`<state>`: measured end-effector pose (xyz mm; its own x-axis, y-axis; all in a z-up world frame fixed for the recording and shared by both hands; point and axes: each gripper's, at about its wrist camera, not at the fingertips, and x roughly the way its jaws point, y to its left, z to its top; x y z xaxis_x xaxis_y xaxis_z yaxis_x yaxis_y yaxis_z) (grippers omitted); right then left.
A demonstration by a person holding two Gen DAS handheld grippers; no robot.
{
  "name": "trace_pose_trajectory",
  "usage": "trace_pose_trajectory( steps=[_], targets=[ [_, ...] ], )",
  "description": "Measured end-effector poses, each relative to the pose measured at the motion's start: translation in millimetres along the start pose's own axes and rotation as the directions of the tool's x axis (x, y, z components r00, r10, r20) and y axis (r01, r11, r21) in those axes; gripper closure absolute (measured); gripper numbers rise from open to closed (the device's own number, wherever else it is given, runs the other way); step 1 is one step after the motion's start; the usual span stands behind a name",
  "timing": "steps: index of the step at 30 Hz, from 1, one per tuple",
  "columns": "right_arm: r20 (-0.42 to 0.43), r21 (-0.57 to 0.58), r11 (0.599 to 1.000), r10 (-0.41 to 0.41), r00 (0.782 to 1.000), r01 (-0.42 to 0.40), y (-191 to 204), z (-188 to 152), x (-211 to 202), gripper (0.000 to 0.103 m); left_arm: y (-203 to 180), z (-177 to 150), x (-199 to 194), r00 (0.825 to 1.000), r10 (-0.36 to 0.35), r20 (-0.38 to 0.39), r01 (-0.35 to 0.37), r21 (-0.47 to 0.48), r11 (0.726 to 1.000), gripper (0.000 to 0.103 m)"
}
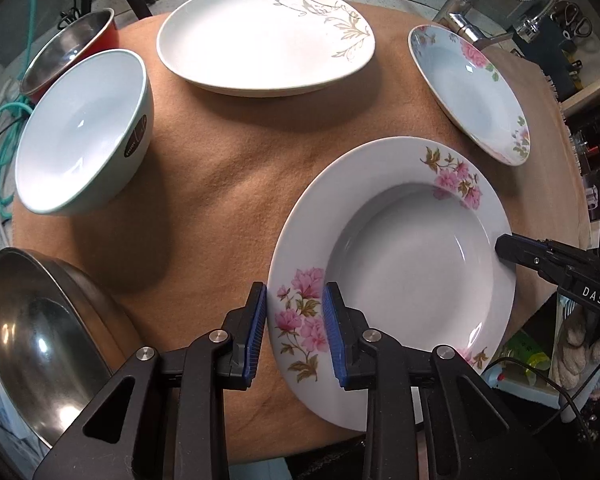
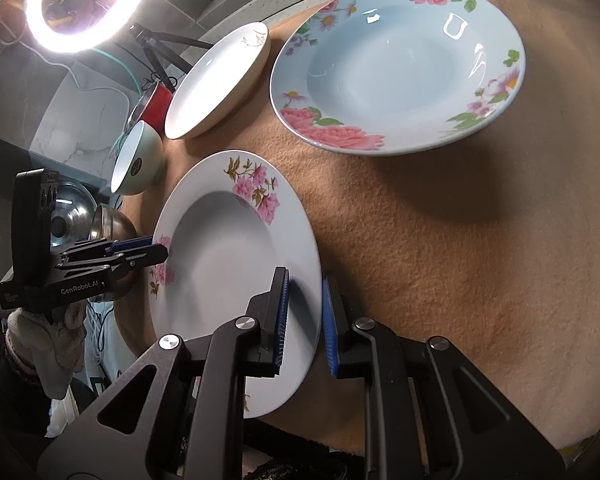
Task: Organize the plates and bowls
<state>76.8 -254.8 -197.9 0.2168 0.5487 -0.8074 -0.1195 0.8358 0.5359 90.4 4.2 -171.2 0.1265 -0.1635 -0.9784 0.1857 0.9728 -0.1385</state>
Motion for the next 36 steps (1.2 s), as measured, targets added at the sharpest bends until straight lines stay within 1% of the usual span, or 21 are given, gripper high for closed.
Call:
trace_pose_trajectory(
  steps=[6,8,14,18,21,24,28,30,31,33,34,35,36],
  targets=[
    [-0.008,-0.003,1.000,0.002,1.000,-0.002,-0.2,-4.9,0.5,0.087,0.7,-0.8,-0.1,1.000,0.012,0.011,-0.012,0.007,1.000,0.076],
    [-0.009,-0.005,1.000,0.003,1.000,-0.003,0.1,-5.0,0.7,0.087,-5.5,-5.0,-4.8,1.000,0.017,0.015,-0.017,0.007,1.000,0.076],
    [-0.011,-0.006,1.000,0.004,1.000,-0.004,0.4,-4.6,1.4,0.087,-16.6,-11.2,-2.7,0.999,0.034,0.028,-0.034,0.007,0.999,0.076],
    [-0.010,-0.003,1.000,0.001,1.000,-0.001,-1.4,-4.5,0.3,0.087,-17.0,-13.7,-1.7,0.999,0.021,0.032,-0.021,-0.015,1.000,0.076],
    [0.012,-0.008,1.000,-0.019,1.000,0.019,-3.2,-2.3,-6.3,0.087,-13.7,-14.3,-9.3,0.998,0.039,0.058,-0.038,-0.022,0.999,0.076],
    [0.036,-0.022,0.999,-0.026,0.999,0.026,-6.5,0.8,-17.4,0.087,-11.3,-13.2,-21.4,0.995,0.029,0.096,-0.025,-0.047,0.999,0.076],
    [0.071,-0.030,0.998,-0.058,0.996,0.061,-13.8,7.7,-33.7,0.087,-15.1,-8.7,-37.9,0.986,-0.007,0.165,0.020,-0.082,0.996,0.076],
    [0.085,-0.026,0.997,-0.069,0.994,0.072,-19.7,11.3,-41.4,0.087,-20.4,-5.3,-42.1,0.981,-0.036,0.190,0.055,-0.093,0.994,0.076],
    [0.094,-0.024,0.997,-0.076,0.993,0.079,-22.5,13.1,-45.1,0.086,-20.4,-2.1,-43.1,0.978,-0.059,0.200,0.080,-0.097,0.992,0.076],
    [0.119,-0.010,0.996,-0.091,0.989,0.092,-30.5,19.6,-53.8,0.076,-28.3,4.9,-42.9,0.968,-0.103,0.227,0.130,-0.109,0.986,0.076],
    [0.137,0.003,0.996,-0.094,0.986,0.094,-35.2,22.9,-58.5,0.067,-30.2,9.2,-42.3,0.965,-0.119,0.235,0.149,-0.113,0.982,0.076],
    [0.158,0.020,0.995,-0.096,0.983,0.094,-40.5,26.4,-63.9,0.061,-33.0,12.5,-41.3,0.960,-0.135,0.245,0.168,-0.118,0.979,0.076],
    [0.178,0.038,0.995,-0.099,0.979,0.093,-45.8,29.9,-69.5,0.060,-35.2,15.8,-40.0,0.955,-0.152,0.253,0.188,-0.123,0.974,0.076]
  ],
)
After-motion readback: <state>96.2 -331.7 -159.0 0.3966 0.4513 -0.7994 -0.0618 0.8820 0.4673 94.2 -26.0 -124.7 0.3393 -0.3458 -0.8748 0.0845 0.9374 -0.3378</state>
